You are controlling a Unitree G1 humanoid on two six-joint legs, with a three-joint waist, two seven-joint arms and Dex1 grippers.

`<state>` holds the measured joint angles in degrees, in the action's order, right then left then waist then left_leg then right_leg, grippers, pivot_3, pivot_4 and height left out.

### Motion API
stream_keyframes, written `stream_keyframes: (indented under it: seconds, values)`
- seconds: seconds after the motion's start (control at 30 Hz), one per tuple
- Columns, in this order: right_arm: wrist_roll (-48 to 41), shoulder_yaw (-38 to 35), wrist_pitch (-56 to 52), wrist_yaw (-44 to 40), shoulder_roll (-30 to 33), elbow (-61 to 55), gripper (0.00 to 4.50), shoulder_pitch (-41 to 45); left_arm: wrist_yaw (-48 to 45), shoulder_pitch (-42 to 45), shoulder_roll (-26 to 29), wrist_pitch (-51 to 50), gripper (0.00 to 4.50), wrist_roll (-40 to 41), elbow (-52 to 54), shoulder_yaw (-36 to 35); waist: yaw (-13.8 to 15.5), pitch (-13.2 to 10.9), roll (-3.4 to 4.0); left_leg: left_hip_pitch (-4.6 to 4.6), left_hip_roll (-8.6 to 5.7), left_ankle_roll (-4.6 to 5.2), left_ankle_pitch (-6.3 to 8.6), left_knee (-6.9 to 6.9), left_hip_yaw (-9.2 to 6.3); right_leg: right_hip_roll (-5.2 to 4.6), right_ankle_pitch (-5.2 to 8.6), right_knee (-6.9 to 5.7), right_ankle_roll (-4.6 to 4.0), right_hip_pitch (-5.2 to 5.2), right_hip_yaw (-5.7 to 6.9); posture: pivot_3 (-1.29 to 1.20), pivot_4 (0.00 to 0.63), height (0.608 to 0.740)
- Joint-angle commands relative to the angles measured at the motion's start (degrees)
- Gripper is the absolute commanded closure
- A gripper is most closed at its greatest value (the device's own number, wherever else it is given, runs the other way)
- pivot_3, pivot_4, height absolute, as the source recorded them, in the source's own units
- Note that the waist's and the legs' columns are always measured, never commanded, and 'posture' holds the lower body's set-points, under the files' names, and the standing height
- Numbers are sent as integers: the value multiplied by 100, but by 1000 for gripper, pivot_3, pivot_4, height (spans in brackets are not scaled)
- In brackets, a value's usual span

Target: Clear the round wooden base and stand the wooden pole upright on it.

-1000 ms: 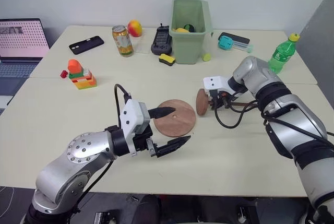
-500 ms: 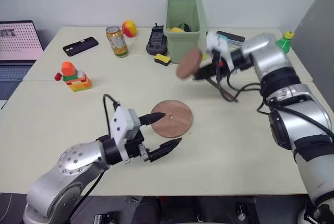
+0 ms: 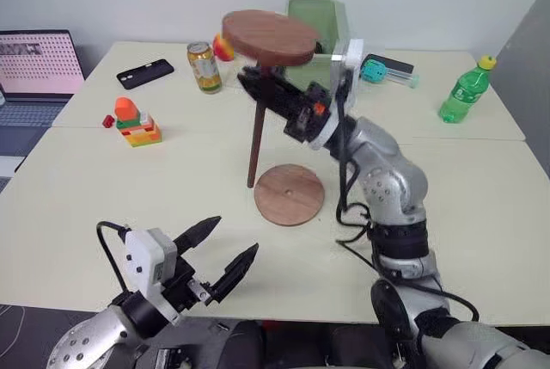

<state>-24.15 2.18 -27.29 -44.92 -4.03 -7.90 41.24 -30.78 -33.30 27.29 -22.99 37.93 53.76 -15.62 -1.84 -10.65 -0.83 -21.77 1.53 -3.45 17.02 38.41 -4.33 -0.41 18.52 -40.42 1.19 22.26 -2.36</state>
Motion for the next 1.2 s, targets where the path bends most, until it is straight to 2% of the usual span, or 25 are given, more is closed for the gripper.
stream_keyframes:
  seconds: [0.03,0.3,0.5,1.03,1.2]
  values:
    - [74,110,221,133,297,-335,4233,-139,-246,-184,19,433,0,-209,0,-97,2,0,0,0,-1,0,0,0,0,1,0,0,0,0,0,0,150,740]
    - [193,200,616,110,844,-51,4233,-85,-375,-85,5,684,0,-389,-255,102,-14,-1,1,6,4,0,0,-22,5,15,0,10,0,2,-3,0,150,740]
    - [278,317,865,112,902,226,4233,-64,-375,38,17,715,0,-434,-319,205,-14,-1,1,6,10,0,0,-30,4,17,0,20,0,2,-3,0,150,740]
    - [231,550,747,4,1349,28,4233,-413,-258,168,-15,696,0,-535,-315,312,-3,1,-1,6,11,1,0,-32,4,14,0,34,-1,-4,-3,0,150,740]
    - [231,620,692,97,1290,53,4233,-433,-223,281,8,682,0,-525,-385,322,0,2,-2,7,10,0,0,-32,2,14,0,34,-1,-6,-1,0,150,740]
